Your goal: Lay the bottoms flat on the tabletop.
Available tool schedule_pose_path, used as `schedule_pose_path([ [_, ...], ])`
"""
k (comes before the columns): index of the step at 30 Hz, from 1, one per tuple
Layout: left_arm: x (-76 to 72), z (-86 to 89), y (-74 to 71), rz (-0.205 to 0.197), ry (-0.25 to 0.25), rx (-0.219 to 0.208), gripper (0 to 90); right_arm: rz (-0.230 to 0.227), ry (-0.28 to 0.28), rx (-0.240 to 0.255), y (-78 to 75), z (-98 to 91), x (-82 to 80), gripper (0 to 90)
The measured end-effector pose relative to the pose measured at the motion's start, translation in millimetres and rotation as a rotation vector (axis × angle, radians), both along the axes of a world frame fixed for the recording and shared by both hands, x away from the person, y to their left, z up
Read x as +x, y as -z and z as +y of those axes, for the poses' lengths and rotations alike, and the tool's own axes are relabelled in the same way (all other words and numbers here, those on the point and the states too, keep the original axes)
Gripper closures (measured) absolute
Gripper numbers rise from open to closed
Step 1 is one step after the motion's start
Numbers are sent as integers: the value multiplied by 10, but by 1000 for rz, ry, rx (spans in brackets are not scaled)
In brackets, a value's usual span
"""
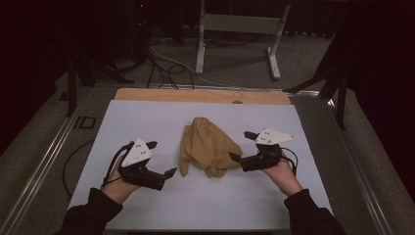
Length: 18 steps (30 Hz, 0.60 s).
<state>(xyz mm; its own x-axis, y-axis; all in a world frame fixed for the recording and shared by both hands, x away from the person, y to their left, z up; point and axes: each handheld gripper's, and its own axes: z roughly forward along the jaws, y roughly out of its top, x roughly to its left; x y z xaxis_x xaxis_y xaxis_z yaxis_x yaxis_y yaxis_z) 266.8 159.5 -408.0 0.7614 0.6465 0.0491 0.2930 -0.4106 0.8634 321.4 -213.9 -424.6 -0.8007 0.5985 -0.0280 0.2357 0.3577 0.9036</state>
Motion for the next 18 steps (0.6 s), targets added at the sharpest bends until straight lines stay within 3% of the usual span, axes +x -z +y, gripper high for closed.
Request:
schedule_pose_path([
  [3, 67, -49, 48, 4, -32, -4, 5, 17, 49, 1, 68, 21, 123, 91],
  [8, 150, -139, 157, 4, -72, 28, 5, 50, 104, -9, 196, 49, 288, 91],
  [15, 254, -256, 393, 3, -124, 58, 4, 105, 102, -58, 360, 123, 409, 90],
  [18, 264, -275, 442, 13, -122, 53, 5, 125, 103, -67, 399, 134, 429, 90],
])
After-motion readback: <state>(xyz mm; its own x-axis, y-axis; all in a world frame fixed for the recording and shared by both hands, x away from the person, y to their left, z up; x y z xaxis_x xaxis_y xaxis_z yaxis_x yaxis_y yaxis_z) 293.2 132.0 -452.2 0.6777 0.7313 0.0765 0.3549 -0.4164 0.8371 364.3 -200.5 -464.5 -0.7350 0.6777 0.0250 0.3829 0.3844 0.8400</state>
